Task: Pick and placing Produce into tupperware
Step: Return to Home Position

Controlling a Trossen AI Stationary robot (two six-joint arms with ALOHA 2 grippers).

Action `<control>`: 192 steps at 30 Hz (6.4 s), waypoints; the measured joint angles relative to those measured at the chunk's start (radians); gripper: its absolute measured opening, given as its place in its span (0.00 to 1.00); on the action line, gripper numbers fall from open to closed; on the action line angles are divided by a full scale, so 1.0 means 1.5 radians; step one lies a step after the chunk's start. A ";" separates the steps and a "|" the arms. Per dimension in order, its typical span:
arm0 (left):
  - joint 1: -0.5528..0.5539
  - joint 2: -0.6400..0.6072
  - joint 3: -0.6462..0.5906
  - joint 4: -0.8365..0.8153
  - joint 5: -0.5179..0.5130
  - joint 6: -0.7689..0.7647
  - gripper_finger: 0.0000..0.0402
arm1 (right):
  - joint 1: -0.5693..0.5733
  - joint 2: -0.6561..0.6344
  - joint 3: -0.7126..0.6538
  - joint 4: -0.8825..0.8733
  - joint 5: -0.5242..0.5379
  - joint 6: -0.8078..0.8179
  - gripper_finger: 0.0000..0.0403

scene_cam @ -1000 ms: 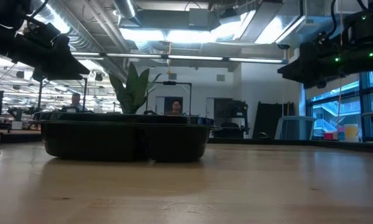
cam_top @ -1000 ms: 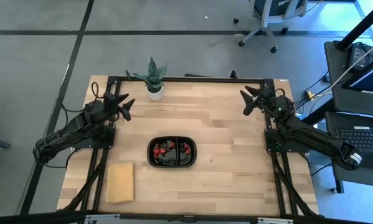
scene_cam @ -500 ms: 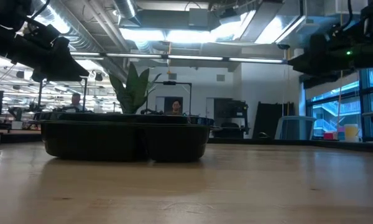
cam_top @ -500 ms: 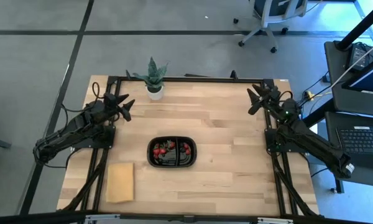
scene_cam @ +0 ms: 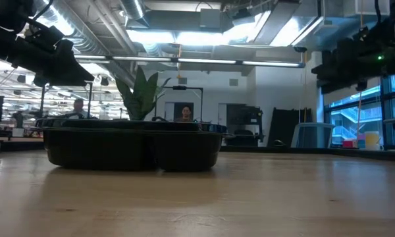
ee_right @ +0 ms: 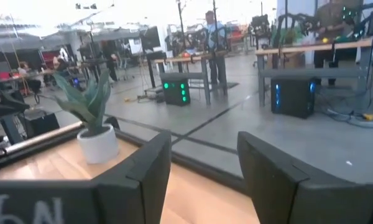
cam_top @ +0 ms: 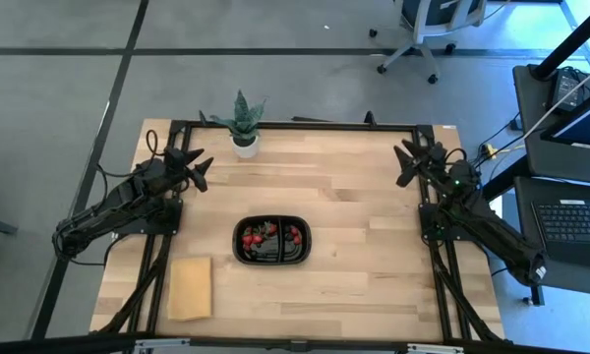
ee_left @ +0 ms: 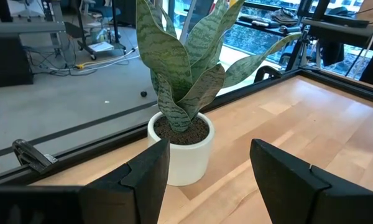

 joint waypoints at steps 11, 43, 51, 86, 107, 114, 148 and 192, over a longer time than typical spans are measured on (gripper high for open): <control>0.000 0.000 0.000 -0.014 0.000 0.000 0.54 | 0.000 -0.016 0.000 -0.052 0.000 0.000 0.46; -0.001 0.000 -0.110 0.256 0.213 0.107 0.54 | 0.001 -0.015 -0.044 0.018 -0.020 0.033 0.46; -0.001 0.000 -0.110 0.257 0.222 0.091 0.54 | 0.001 -0.015 -0.044 -0.005 -0.020 0.070 0.46; -0.001 0.000 -0.110 0.256 0.222 0.055 0.54 | 0.001 -0.014 -0.044 -0.008 -0.049 0.138 0.46; -0.001 0.000 -0.110 0.256 0.222 0.055 0.54 | 0.001 -0.014 -0.043 -0.008 -0.049 0.138 0.46; -0.001 0.000 -0.110 0.256 0.222 0.055 0.54 | 0.001 -0.014 -0.043 -0.008 -0.049 0.138 0.46; -0.001 0.000 -0.110 0.256 0.222 0.055 0.54 | 0.001 -0.014 -0.043 -0.008 -0.049 0.138 0.46; -0.001 0.000 -0.110 0.256 0.222 0.055 0.54 | 0.000 -0.014 -0.043 -0.008 -0.049 0.138 0.46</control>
